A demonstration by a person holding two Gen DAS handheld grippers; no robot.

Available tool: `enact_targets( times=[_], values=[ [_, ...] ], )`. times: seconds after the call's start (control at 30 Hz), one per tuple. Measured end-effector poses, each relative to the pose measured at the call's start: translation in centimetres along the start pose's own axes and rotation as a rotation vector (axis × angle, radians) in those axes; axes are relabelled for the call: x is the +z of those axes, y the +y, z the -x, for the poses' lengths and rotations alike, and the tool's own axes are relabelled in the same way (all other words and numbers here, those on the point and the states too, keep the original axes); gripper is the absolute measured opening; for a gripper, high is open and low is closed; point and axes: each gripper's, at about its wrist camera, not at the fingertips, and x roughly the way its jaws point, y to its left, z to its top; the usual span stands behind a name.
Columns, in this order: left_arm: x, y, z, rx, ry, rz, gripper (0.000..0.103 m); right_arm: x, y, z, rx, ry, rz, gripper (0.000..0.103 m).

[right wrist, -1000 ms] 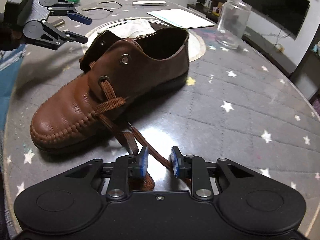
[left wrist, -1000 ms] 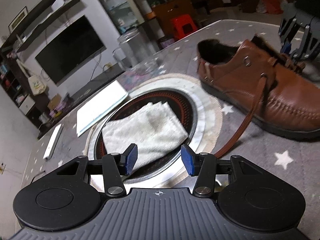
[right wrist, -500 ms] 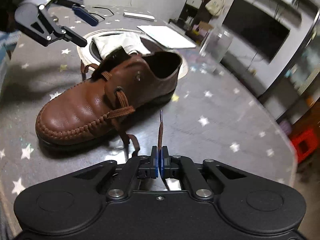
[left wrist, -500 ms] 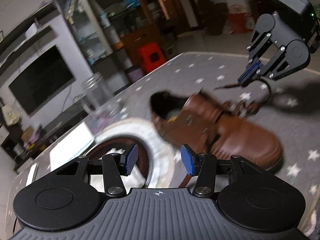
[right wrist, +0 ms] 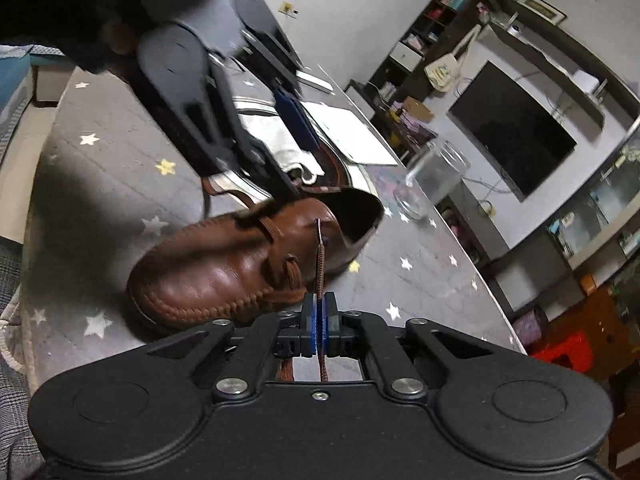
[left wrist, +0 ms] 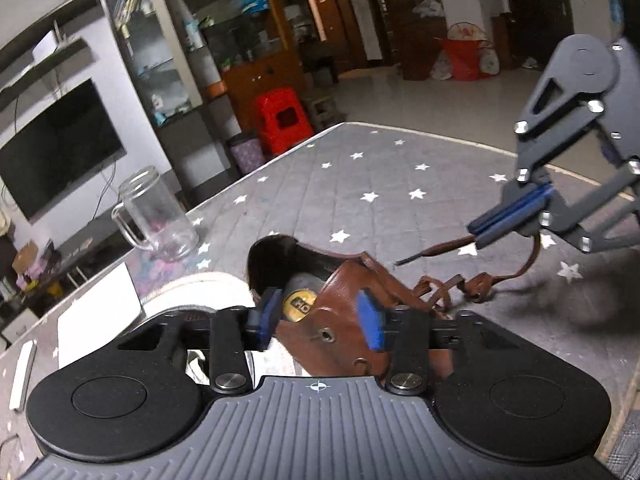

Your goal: Lace up shoes with both hands

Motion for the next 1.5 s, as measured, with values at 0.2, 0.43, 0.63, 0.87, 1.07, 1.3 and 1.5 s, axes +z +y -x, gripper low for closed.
enact_targets(
  times=[0.2, 0.43, 0.63, 0.87, 1.07, 1.3, 1.5],
  values=[
    [-1.5, 0.8, 1.4, -0.009, -0.024, -0.01, 0.022, 0.8, 1.1, -0.1, -0.008, -0.02, 0.063, 0.002],
    [-3.6, 2.8, 2.0, -0.041, -0.068, 0.089, 0.022, 1.8, 2.5, -2.0, -0.027, -0.005, 0.216, 0.002],
    [-4.6, 3.7, 2.8, -0.073, -0.112, 0.165, 0.023, 2.6, 4.3, -3.9, -0.067, 0.015, 0.409, 0.002],
    [-4.8, 3.8, 3.2, -0.08, -0.121, 0.166, 0.024, 2.7, 5.7, -5.6, -0.108, 0.037, 0.563, 0.002],
    [-4.9, 4.0, 3.2, -0.089, -0.128, 0.158, 0.025, 2.6, 6.5, -6.8, -0.134, 0.042, 0.649, 0.002],
    [-4.9, 4.0, 4.0, -0.102, -0.155, 0.137, 0.027, 2.5, 6.9, -7.7, -0.128, 0.045, 0.688, 0.002],
    [-4.8, 4.0, 4.3, -0.106, -0.154, 0.128, 0.028, 2.8, 7.0, -7.9, -0.126, 0.024, 0.692, 0.002]
  ],
)
